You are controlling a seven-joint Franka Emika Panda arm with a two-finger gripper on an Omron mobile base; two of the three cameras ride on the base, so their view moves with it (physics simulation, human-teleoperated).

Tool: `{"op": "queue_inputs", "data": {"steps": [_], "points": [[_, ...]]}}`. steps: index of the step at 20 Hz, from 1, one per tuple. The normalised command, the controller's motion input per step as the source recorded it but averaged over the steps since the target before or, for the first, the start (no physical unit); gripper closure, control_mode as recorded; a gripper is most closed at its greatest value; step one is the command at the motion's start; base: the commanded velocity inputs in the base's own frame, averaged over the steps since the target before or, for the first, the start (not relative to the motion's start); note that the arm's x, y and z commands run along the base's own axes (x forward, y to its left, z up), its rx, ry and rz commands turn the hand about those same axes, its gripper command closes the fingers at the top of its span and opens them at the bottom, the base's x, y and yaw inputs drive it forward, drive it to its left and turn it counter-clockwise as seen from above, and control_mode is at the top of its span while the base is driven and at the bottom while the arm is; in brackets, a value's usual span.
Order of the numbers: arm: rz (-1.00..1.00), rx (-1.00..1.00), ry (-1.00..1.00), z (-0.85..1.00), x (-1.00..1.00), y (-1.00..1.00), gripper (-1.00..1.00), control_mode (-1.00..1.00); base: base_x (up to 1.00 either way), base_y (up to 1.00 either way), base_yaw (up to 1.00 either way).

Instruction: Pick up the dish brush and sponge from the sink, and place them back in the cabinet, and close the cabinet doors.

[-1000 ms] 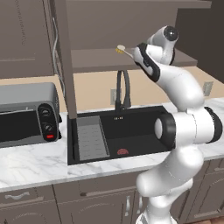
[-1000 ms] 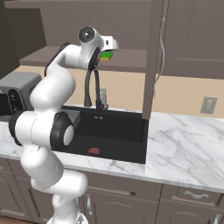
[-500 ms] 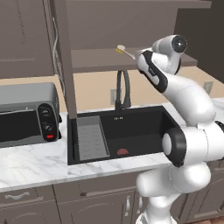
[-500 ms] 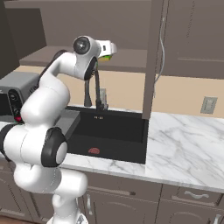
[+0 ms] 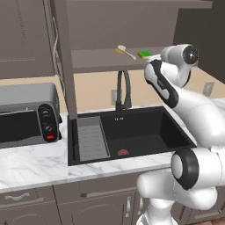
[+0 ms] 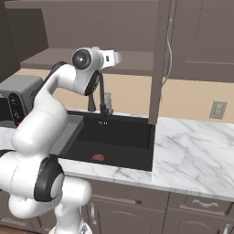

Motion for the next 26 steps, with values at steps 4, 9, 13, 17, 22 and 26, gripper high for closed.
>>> {"op": "queue_inputs", "data": {"steps": [4, 9, 13, 17, 22, 26], "points": [[0.00, 0.00, 0.00, 0.00, -0.42, -0.22, -1.00, -1.00, 0.00, 0.00, 0.00], [0.00, 0.00, 0.00, 0.00, -0.40, -0.24, -1.00, -1.00, 0.00, 0.00, 0.00], [0.00, 0.00, 0.00, 0.00, -0.36, -0.21, -1.00, -1.00, 0.00, 0.00, 0.00], [0.00, 0.00, 0.00, 0.00, -0.37, -0.19, -1.00, -1.00, 0.00, 0.00, 0.00], [0.00, 0.00, 0.00, 0.00, -0.37, -0.18, -1.00, -1.00, 0.00, 0.00, 0.00], [0.01, 0.00, 0.00, 0.00, -0.28, -0.15, -1.00, -1.00, 0.00, 0.00, 0.00]]}}
